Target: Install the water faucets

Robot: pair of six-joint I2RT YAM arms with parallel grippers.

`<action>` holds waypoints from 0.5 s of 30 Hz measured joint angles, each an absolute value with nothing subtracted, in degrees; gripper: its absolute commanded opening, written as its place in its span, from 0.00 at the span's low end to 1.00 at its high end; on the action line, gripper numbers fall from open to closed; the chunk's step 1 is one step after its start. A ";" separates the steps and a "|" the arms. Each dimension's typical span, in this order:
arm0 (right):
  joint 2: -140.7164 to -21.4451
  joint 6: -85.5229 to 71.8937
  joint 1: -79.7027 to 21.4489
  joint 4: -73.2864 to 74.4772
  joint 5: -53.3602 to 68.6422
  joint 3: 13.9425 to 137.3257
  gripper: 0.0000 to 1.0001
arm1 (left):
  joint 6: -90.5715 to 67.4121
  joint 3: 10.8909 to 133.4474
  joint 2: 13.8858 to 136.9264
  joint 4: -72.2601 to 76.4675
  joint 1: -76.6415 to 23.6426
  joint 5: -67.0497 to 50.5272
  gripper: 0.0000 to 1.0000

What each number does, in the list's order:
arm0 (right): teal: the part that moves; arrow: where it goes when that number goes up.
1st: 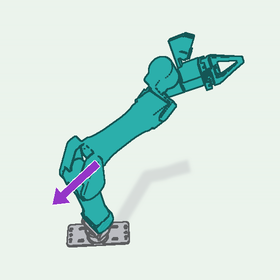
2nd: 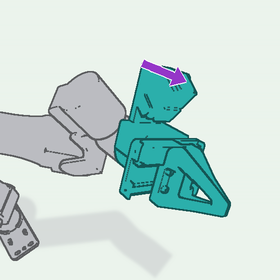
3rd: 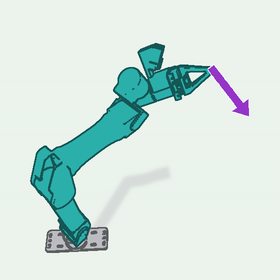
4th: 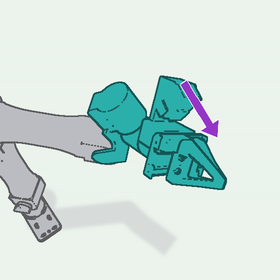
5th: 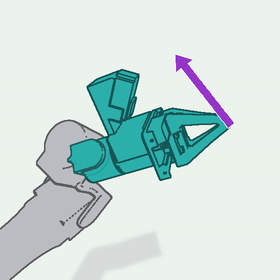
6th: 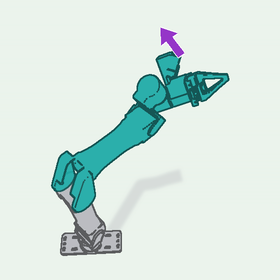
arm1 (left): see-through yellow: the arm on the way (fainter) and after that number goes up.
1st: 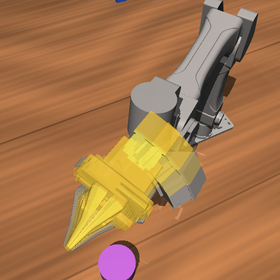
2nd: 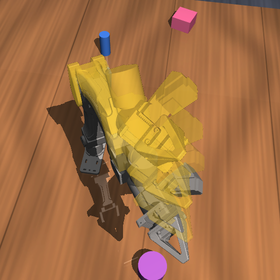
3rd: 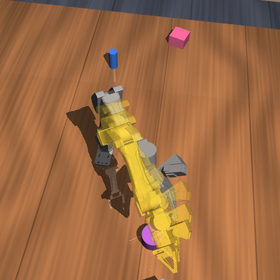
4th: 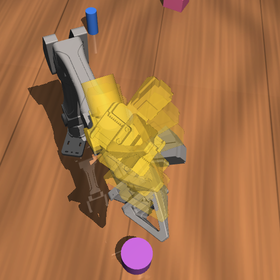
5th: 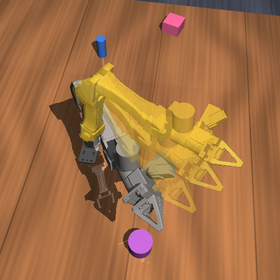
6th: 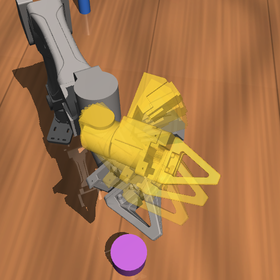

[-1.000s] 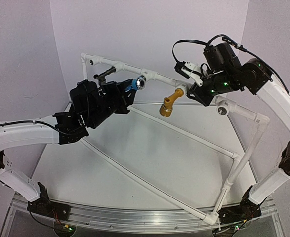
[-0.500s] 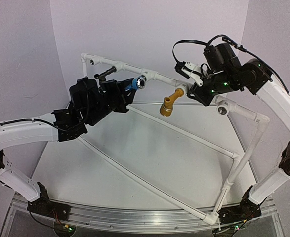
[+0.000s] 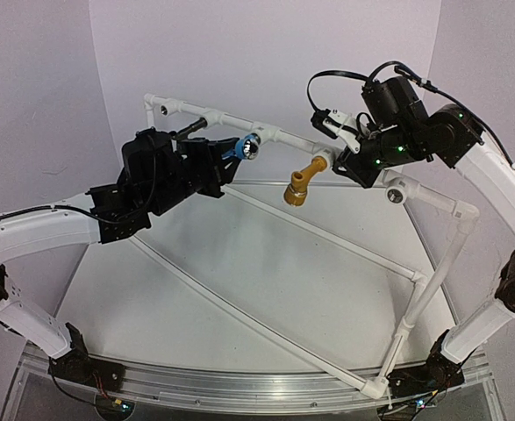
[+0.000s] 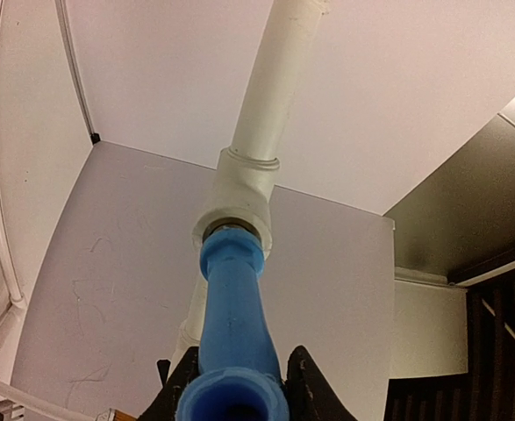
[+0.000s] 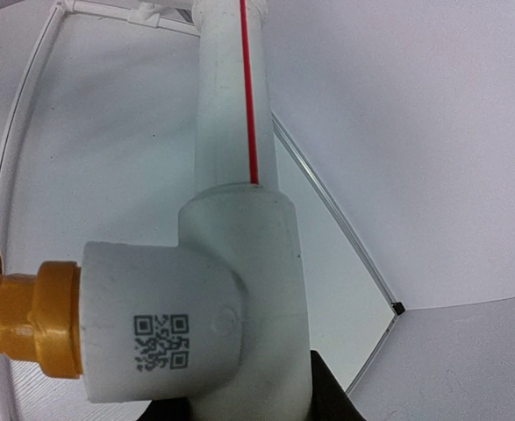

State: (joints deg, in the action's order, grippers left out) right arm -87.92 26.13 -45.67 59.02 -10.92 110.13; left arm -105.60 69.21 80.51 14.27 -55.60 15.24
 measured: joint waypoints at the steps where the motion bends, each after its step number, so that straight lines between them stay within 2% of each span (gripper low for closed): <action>1: -87.92 26.13 -45.67 59.02 -10.92 110.13 0.00 | -105.15 69.21 80.51 14.22 -55.52 15.04 0.00; 15: -87.94 26.11 -45.60 58.98 -10.96 110.13 0.00 | -93.08 69.66 80.71 13.18 -55.07 13.56 0.00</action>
